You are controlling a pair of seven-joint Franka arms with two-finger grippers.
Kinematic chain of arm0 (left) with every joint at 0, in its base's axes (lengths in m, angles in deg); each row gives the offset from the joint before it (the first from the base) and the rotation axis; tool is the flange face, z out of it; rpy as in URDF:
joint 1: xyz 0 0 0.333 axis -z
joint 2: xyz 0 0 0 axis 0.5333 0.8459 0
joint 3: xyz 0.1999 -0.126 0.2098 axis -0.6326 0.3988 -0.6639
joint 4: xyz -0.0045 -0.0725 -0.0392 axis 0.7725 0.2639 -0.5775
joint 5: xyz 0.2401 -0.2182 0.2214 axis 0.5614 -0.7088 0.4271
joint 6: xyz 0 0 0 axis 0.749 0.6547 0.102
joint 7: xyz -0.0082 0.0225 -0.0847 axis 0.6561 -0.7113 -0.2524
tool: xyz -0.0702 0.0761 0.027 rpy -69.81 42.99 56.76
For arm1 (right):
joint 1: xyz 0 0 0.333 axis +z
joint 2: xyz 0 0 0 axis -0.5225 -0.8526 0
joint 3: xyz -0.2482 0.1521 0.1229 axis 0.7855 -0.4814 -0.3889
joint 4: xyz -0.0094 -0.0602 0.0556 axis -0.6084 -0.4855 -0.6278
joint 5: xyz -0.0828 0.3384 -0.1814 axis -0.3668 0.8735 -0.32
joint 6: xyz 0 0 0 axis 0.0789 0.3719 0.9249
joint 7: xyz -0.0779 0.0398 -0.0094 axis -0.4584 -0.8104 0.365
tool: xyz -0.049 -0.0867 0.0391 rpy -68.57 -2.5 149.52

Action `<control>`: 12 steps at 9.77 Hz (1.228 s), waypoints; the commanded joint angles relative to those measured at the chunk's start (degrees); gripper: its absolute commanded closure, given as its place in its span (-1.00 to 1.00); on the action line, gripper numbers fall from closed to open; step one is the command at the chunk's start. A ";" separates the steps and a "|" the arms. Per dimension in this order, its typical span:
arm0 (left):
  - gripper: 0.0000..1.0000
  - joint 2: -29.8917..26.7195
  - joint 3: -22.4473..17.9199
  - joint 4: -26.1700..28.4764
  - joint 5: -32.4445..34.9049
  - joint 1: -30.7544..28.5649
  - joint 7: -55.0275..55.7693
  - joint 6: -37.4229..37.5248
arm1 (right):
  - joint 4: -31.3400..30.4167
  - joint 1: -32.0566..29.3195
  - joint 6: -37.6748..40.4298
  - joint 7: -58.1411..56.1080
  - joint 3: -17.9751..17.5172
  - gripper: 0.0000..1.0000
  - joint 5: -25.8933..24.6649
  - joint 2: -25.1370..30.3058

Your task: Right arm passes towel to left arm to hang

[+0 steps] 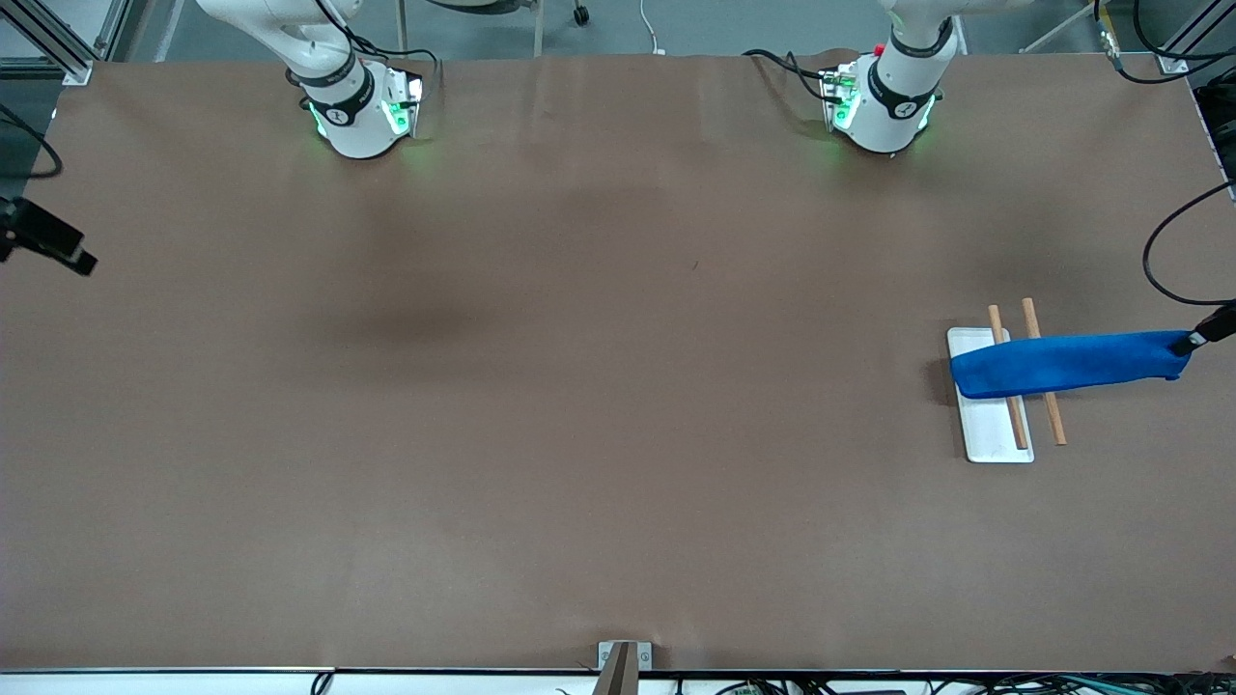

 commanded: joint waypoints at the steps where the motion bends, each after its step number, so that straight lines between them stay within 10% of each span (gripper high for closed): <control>1: -1.00 3.93 -0.46 -3.45 -0.15 1.01 1.05 0.35 | 0.46 0.36 1.52 0.09 -0.25 -1.00 -1.13 -0.63; 4: -1.00 0.61 4.08 -5.83 8.77 1.01 1.05 0.35 | 0.28 0.45 2.21 -0.52 -0.34 -1.00 -1.66 -0.63; 12: -1.00 -21.72 32.56 -4.78 45.54 0.74 19.99 4.91 | 0.19 -0.87 2.57 -2.89 -0.34 -1.00 -1.14 -0.63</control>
